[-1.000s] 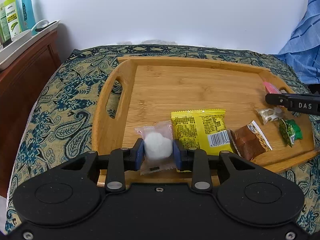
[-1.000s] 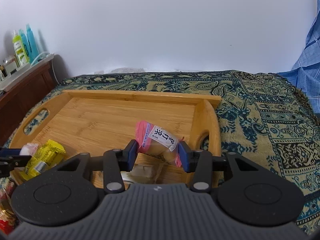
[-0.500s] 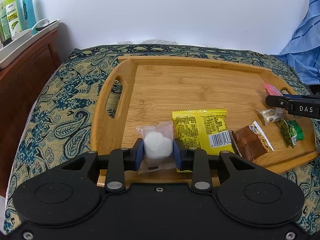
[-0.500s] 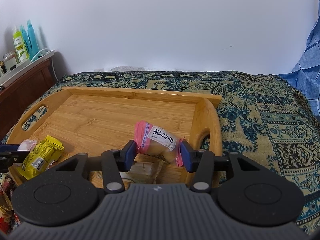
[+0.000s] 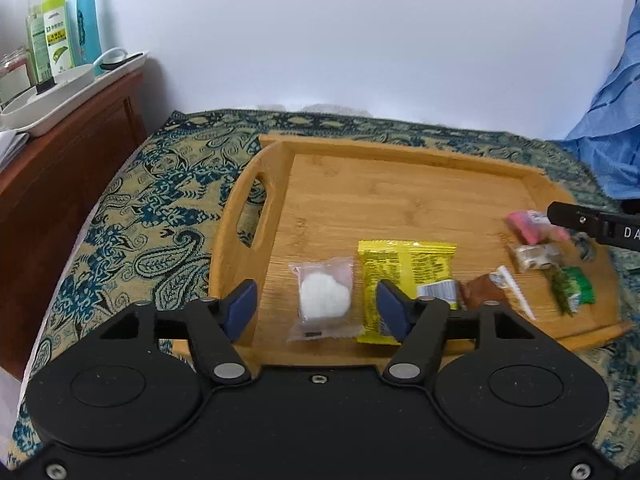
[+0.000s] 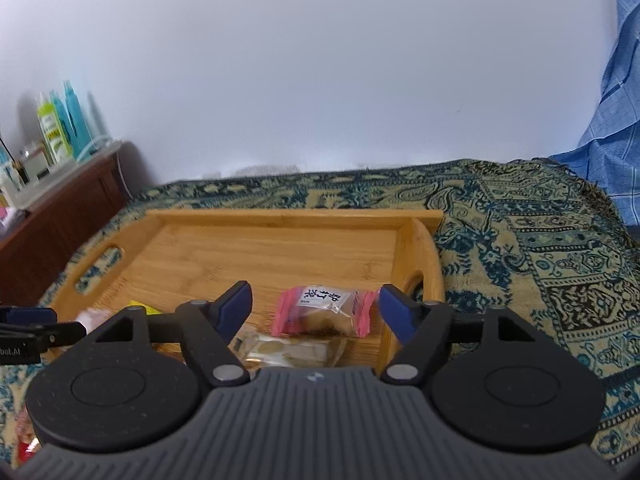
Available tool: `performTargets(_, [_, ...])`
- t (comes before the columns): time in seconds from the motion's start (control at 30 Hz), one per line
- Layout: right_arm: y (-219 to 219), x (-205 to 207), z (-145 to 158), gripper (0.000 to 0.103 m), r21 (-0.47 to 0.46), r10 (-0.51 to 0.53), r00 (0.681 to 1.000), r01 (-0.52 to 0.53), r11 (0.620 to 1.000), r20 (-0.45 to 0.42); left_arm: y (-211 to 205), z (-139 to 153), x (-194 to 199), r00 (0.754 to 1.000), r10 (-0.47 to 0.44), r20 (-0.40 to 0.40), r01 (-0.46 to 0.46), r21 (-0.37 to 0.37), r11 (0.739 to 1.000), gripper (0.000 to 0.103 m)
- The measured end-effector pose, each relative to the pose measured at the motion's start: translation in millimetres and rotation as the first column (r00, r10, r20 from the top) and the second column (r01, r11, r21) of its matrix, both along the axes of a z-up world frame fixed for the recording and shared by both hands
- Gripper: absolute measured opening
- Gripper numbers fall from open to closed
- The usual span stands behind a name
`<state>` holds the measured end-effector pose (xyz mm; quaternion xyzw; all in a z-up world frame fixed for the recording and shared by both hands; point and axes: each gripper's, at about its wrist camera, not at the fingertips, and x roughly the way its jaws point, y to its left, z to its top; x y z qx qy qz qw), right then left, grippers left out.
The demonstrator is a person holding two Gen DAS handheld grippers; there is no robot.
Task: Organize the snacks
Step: 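Lower both packets onto the tray and open both grippers, then move both grippers back to the snack pile beside the tray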
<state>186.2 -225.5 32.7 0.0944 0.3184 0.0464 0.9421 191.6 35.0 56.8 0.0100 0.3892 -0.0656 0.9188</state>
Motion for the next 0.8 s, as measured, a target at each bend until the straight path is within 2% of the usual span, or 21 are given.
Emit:
performTargets(0.17, [2, -25, 14, 0.089, -0.001, 0.004, 0.999, -0.004, 1.000, 0.046, 0, 16, -26, 0.999, -0.017, 0.036, 0.019, -0.042, 0.999, 0.081])
performTargets(0.23, [5, -37, 19, 0.090, -0.008, 0.007, 0.998, -0.007, 1.000, 0.067, -1, 22, -39, 0.998, -0.024, 0.055, 0.027, -0.048, 0.998, 0.089])
performTargets(0.3, [10, -49, 24, 0.091, -0.009, 0.014, 0.996, -0.013, 1.000, 0.088, -2, 26, -51, 0.997, -0.028, 0.071, 0.031, -0.052, 0.998, 0.092])
performTargets(0.53, [22, -88, 26, 0.096, 0.019, 0.042, 0.988, -0.045, 0.999, 0.148, -4, 37, -94, 0.993, -0.032, 0.117, 0.035, -0.027, 0.999, 0.094])
performTargets(0.63, [27, -104, 21, 0.096, -0.008, 0.062, 0.986, -0.062, 0.998, 0.154, -4, 40, -111, 0.989, -0.026, 0.147, 0.030, -0.031, 0.999, 0.099])
performTargets(0.8, [36, -125, 11, 0.092, -0.061, 0.107, 0.984, -0.100, 0.993, 0.140, -6, 41, -137, 0.986, -0.032, 0.161, 0.036, -0.028, 0.999, 0.099])
